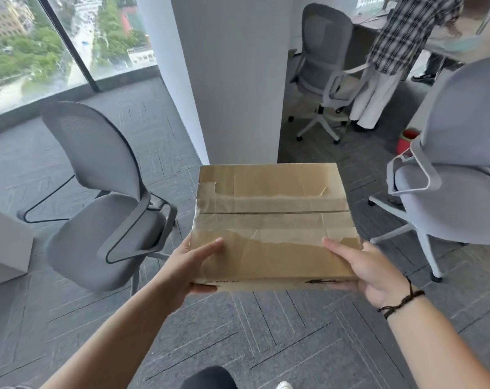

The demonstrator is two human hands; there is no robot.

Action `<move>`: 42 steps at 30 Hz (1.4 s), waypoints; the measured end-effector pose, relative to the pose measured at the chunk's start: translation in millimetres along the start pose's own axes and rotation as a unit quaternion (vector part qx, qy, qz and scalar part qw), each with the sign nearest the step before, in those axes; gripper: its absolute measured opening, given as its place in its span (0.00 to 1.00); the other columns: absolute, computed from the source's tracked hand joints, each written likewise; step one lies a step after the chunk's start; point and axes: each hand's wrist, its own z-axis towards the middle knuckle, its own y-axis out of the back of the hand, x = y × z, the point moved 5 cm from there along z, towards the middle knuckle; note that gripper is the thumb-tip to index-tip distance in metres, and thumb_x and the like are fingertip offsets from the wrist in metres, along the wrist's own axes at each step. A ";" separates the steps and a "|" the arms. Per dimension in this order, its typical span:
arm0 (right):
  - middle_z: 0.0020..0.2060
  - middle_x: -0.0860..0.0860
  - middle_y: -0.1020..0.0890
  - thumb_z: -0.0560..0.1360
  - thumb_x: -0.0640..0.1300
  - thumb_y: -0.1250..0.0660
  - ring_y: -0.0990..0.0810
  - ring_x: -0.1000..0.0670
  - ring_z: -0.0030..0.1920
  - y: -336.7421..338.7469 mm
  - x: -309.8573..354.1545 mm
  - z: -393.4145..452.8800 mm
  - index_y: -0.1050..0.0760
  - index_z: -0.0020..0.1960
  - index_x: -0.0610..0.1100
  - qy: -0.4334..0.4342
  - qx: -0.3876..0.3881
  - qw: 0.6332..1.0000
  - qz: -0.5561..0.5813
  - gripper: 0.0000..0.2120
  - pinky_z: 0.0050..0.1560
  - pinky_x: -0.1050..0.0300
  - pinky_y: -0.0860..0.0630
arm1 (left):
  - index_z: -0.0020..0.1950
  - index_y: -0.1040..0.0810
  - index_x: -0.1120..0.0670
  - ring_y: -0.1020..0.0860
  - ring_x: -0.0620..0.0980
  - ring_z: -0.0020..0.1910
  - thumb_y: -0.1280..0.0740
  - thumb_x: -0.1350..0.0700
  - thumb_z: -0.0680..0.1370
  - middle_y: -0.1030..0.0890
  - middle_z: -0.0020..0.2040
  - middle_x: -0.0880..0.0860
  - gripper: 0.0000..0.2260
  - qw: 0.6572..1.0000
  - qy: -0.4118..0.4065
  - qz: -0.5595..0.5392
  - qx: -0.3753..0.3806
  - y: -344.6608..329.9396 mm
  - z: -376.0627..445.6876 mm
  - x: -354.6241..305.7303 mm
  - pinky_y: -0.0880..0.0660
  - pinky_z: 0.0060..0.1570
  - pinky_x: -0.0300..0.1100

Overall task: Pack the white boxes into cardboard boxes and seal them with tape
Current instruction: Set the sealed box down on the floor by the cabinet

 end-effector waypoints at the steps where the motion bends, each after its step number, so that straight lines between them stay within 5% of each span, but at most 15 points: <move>1: 0.53 0.41 0.16 0.63 0.53 0.19 0.15 0.40 0.52 4.6 11.6 13.5 0.26 0.59 0.43 0.002 0.004 1.000 0.000 0.30 0.50 0.30 0.19 | 0.59 0.20 0.39 0.18 0.54 0.56 0.26 0.46 0.75 0.15 0.54 0.47 0.14 1.000 -0.002 -0.002 -0.002 -8.1 10.1 -8.2 0.19 0.51 0.63; 9: 0.53 0.42 0.15 0.65 0.52 0.20 0.14 0.41 0.51 12.2 73.8 141.4 0.25 0.57 0.45 -0.009 0.024 1.000 -0.011 0.26 0.49 0.30 0.18 | 0.60 0.21 0.39 0.17 0.55 0.56 0.27 0.42 0.74 0.16 0.56 0.48 0.15 0.999 0.007 -0.028 -0.036 -42.6 118.1 -59.2 0.18 0.50 0.63; 15: 0.55 0.42 0.16 0.50 0.60 0.15 0.15 0.40 0.54 16.7 134.1 246.6 0.25 0.61 0.46 -0.032 0.000 0.998 -0.046 0.44 0.44 0.32 0.17 | 0.60 0.20 0.41 0.18 0.57 0.57 0.27 0.41 0.74 0.18 0.59 0.50 0.16 0.997 0.041 -0.060 -0.023 -70.4 235.7 -102.8 0.18 0.48 0.63; 21: 0.51 0.47 0.13 0.46 0.63 0.14 0.16 0.41 0.56 23.9 210.4 339.3 0.21 0.60 0.49 -0.029 -0.021 0.998 -0.053 0.46 0.53 0.31 0.19 | 0.61 0.21 0.41 0.19 0.57 0.57 0.27 0.40 0.74 0.18 0.59 0.51 0.17 0.995 0.061 -0.076 -0.009 -95.7 328.7 -170.6 0.18 0.48 0.63; 27: 0.54 0.47 0.14 0.50 0.61 0.14 0.16 0.42 0.57 13.7 259.4 435.1 0.21 0.61 0.49 -0.037 0.021 0.997 -0.058 0.43 0.47 0.34 0.17 | 0.60 0.21 0.42 0.18 0.57 0.56 0.28 0.42 0.76 0.18 0.58 0.51 0.14 0.994 0.074 -0.073 -0.037 -105.3 409.0 -222.5 0.19 0.49 0.65; 32: 0.54 0.46 0.14 0.67 0.50 0.20 0.15 0.43 0.54 7.0 295.3 538.7 0.23 0.59 0.49 -0.056 0.073 0.993 -0.074 0.23 0.47 0.33 0.17 | 0.61 0.21 0.42 0.17 0.57 0.56 0.28 0.42 0.75 0.17 0.58 0.50 0.16 0.989 0.097 -0.094 -0.066 -121.5 476.9 -253.0 0.19 0.51 0.64; 38: 0.59 0.47 0.17 0.64 0.53 0.18 0.19 0.43 0.60 -10.1 344.0 656.1 0.24 0.63 0.50 -0.084 0.129 0.983 -0.102 0.30 0.43 0.39 0.15 | 0.63 0.22 0.44 0.19 0.60 0.57 0.28 0.47 0.77 0.20 0.61 0.53 0.15 0.971 0.134 -0.145 -0.131 -136.7 553.1 -280.5 0.20 0.51 0.66; 42: 0.55 0.50 0.14 0.70 0.50 0.21 0.16 0.46 0.57 -37.1 350.3 720.5 0.22 0.58 0.53 -0.087 0.156 0.976 -0.121 0.20 0.50 0.35 0.17 | 0.62 0.22 0.42 0.20 0.60 0.57 0.28 0.47 0.77 0.21 0.61 0.53 0.14 0.959 0.143 -0.174 -0.171 -134.6 609.2 -282.4 0.20 0.53 0.66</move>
